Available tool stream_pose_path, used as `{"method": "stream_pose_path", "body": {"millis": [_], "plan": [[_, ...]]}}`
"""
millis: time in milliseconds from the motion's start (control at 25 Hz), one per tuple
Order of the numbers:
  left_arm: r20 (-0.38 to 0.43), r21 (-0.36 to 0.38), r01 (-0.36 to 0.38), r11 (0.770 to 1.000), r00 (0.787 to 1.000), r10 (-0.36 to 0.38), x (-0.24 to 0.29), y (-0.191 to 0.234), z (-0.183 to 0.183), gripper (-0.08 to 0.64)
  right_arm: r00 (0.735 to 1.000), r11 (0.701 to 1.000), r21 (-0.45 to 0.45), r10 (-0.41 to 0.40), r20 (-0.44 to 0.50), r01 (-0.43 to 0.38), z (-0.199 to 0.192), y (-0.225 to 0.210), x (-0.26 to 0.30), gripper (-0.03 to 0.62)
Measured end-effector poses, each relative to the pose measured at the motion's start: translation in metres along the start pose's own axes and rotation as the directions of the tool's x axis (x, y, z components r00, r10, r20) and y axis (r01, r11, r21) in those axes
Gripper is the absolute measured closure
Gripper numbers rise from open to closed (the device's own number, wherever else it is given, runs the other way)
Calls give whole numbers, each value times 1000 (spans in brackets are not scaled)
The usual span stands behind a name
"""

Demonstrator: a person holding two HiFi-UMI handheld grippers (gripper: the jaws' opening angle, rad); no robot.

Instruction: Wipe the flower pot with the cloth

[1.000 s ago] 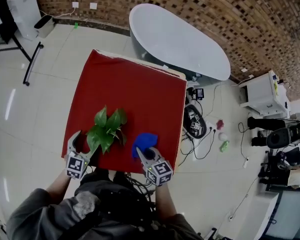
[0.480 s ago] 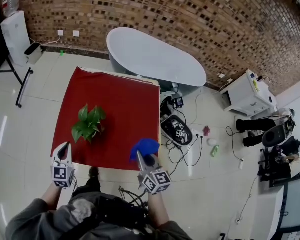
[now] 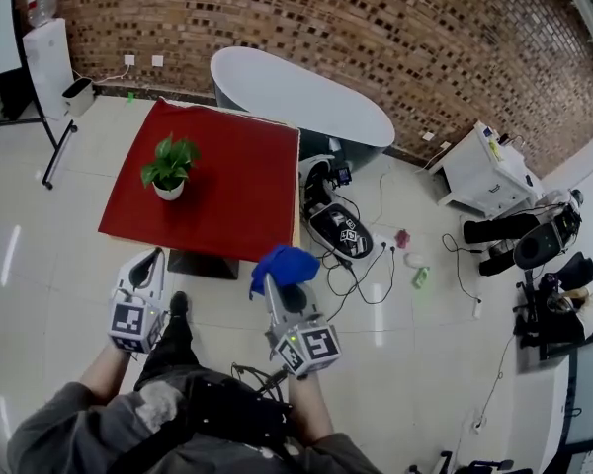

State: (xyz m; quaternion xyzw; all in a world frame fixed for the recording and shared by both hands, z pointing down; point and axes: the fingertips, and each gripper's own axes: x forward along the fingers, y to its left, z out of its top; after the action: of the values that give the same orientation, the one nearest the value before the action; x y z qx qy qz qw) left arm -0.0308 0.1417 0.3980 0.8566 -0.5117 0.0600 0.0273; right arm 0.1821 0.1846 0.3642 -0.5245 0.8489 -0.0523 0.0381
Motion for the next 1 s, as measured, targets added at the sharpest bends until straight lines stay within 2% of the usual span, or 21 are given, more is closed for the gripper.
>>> {"method": "stream_pose_path", "body": {"millis": [160, 360, 520, 600, 720, 880, 1000], "plan": [[42, -35, 73, 997, 997, -71, -41, -57, 52, 534, 999, 1000, -10, 14, 37, -13, 26, 28, -62, 514], [94, -25, 92, 995, 992, -89, -84, -85, 99, 534, 1000, 988, -153, 5, 31, 0, 53, 65, -99, 514], [125, -55, 108, 993, 987, -100, -121, -81, 118, 534, 994, 992, -126, 41, 105, -27, 83, 107, -111, 515], [132, -37, 116, 993, 985, -110, -139, -72, 117, 534, 992, 991, -129, 44, 120, -29, 89, 126, -113, 515], [116, -30, 104, 994, 988, -100, -170, -54, 112, 534, 993, 991, -134, 33, 110, -18, 89, 156, -114, 515], [101, -49, 127, 991, 987, -121, -206, -33, 110, 534, 995, 995, -104, 19, 98, -9, 93, 196, -116, 515], [95, -33, 133, 991, 987, -130, -228, -12, 109, 534, 996, 994, -109, 11, 87, -2, 90, 225, -108, 515]]}}
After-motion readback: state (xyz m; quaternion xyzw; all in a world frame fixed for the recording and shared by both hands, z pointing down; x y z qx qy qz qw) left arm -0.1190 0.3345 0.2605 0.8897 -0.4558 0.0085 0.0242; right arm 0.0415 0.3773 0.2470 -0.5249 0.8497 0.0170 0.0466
